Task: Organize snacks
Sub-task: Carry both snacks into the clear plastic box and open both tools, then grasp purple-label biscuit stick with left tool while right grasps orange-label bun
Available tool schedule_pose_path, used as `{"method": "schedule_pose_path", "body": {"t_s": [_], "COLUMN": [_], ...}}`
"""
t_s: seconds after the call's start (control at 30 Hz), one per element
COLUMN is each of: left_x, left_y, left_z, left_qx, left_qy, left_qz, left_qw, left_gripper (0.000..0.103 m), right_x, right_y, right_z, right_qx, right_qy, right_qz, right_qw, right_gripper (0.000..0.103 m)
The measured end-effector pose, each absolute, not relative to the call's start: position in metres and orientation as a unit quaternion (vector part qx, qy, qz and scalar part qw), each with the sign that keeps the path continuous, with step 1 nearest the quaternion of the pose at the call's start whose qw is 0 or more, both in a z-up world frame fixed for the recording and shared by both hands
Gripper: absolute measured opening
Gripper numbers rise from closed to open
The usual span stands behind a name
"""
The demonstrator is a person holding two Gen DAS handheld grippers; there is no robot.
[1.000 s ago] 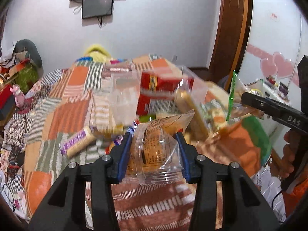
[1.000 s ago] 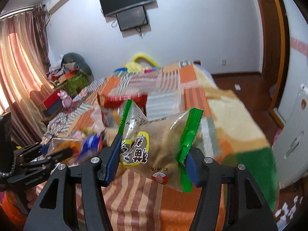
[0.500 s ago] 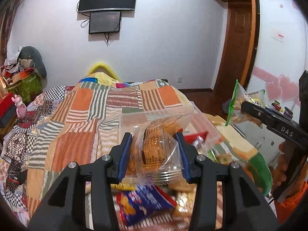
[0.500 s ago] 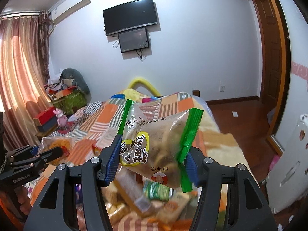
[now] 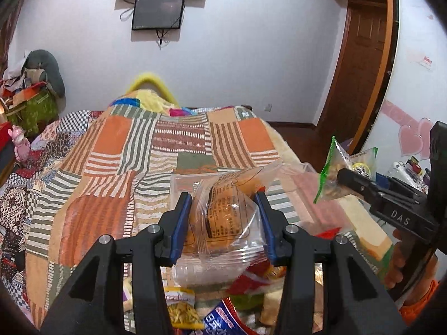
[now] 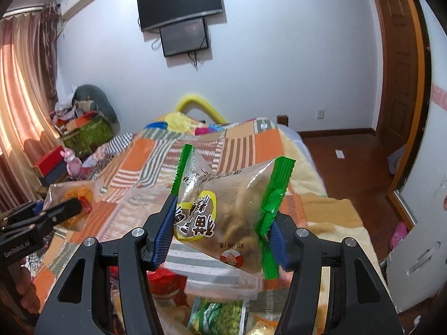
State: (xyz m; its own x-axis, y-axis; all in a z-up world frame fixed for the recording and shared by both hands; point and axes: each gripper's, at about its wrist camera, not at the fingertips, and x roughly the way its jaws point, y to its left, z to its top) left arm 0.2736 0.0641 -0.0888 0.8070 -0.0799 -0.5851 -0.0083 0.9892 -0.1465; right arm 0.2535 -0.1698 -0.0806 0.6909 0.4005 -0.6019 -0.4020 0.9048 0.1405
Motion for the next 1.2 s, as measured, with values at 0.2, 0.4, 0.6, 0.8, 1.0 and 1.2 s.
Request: {"method": "schedule_pose_path", "body": {"t_s": [0.2, 0.4, 0.6, 0.8, 1.0, 1.2], "left_x": [0.295, 0.3, 0.293, 0.271, 0.244, 0.224], "left_y": [0.063, 0.058, 0.057, 0.072, 0.106, 0.151], "left_z": [-0.108, -0.115, -0.101, -0.084, -0.085, -0.114], "left_qx": [-0.07, -0.07, -0.067, -0.071, -0.053, -0.051], "left_qy": [0.339, 0.35, 0.342, 0.33, 0.339, 0.377], "left_qz": [-0.019, -0.021, -0.034, -0.033, -0.008, 0.022], "left_qw": [0.938, 0.934, 0.937, 0.941, 0.939, 0.925], "left_gripper": [0.046, 0.046, 0.046, 0.049, 0.056, 0.061], "right_x": [0.263, 0.265, 0.264, 0.254, 0.239, 0.226], "right_y": [-0.163, -0.161, -0.162, -0.169, -0.182, -0.2], "right_z": [-0.092, -0.095, -0.082, -0.064, -0.052, -0.054], "right_qx": [-0.016, -0.034, -0.041, -0.044, -0.043, -0.029], "right_qy": [0.357, 0.37, 0.358, 0.339, 0.323, 0.326], "right_qz": [0.236, 0.243, 0.239, 0.234, 0.223, 0.205], "right_qw": [0.903, 0.896, 0.902, 0.91, 0.919, 0.922], "right_gripper": [0.055, 0.058, 0.059, 0.06, 0.064, 0.067]}}
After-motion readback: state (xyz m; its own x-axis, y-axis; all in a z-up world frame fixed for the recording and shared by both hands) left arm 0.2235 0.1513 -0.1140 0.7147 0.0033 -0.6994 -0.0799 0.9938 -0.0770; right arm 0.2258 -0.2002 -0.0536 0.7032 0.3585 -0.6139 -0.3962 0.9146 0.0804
